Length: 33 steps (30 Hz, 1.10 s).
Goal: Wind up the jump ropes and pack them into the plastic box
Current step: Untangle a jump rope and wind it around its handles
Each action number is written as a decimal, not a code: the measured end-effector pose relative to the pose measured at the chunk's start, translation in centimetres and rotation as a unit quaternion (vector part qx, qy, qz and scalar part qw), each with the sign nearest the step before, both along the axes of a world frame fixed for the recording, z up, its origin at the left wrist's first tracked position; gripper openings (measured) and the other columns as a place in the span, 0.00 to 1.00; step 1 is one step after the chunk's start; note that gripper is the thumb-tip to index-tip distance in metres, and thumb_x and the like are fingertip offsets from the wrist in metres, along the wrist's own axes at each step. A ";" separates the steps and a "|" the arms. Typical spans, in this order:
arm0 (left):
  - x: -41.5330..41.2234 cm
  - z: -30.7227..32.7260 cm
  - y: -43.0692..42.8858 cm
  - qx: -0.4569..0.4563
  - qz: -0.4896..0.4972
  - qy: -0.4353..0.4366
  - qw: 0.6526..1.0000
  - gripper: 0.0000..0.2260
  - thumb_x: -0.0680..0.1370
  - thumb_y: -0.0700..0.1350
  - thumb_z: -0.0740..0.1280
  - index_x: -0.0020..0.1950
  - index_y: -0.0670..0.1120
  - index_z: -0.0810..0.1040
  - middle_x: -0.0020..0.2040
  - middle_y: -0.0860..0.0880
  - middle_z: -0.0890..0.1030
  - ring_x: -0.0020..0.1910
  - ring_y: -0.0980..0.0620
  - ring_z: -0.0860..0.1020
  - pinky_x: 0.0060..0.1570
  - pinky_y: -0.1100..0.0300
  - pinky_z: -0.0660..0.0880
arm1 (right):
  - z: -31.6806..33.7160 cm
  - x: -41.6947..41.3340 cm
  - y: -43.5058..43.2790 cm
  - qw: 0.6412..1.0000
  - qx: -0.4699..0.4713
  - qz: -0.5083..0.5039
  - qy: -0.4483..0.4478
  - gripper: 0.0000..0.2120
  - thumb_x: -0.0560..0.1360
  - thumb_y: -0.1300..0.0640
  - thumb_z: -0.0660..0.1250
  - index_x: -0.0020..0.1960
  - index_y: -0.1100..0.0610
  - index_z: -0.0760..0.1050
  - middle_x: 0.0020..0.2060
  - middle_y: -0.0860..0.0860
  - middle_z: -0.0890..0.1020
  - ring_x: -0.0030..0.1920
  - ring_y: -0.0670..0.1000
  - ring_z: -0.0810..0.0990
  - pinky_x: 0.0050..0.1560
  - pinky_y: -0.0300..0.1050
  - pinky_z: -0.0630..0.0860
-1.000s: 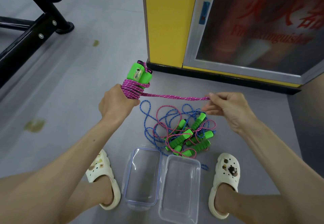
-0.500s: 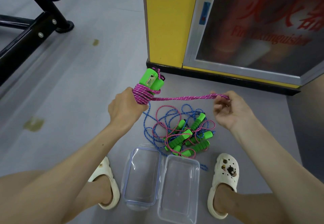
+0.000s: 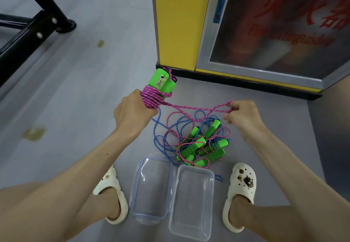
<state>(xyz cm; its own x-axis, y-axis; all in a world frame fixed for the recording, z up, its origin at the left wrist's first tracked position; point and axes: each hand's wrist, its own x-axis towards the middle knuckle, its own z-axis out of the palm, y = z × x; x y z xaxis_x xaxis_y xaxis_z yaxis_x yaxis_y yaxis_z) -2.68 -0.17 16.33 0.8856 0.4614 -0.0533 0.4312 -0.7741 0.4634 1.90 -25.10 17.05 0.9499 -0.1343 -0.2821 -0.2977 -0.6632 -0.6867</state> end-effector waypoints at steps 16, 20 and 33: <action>0.3 0.1 0.7 -0.027 0.027 0.026 0.999 0.14 0.68 0.51 0.74 0.43 0.45 0.73 0.33 0.50 0.75 0.37 0.44 0.77 0.35 0.58 0.68 | 2.3 -0.4 0.5 0.828 0.537 0.048 0.157 0.06 0.63 0.56 0.72 0.29 0.56 0.81 0.30 0.50 0.80 0.42 0.49 0.78 0.41 0.41 0.73; 0.4 0.1 0.8 -0.023 0.023 0.021 0.999 0.14 0.68 0.51 0.74 0.44 0.45 0.73 0.35 0.49 0.76 0.37 0.44 0.77 0.34 0.58 0.66 | 2.1 0.0 0.2 0.817 0.560 -0.008 0.138 0.07 0.57 0.55 0.74 0.32 0.57 0.83 0.32 0.51 0.83 0.35 0.46 0.80 0.35 0.38 0.76; 0.3 0.2 1.1 0.005 0.031 0.019 0.999 0.15 0.69 0.50 0.73 0.47 0.44 0.74 0.36 0.48 0.76 0.36 0.44 0.74 0.31 0.58 0.62 | 1.4 0.2 0.3 0.907 0.405 0.015 0.112 0.03 0.73 0.61 0.68 0.43 0.62 0.77 0.33 0.52 0.81 0.35 0.47 0.78 0.36 0.38 0.75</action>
<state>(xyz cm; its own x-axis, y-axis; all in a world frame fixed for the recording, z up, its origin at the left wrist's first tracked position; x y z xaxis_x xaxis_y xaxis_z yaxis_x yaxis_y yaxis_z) -2.40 0.92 16.50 0.8523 0.5167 -0.0809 0.4962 -0.7498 0.4377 2.15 -24.80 18.47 0.8567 0.2285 -0.4625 -0.4795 0.0224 -0.8772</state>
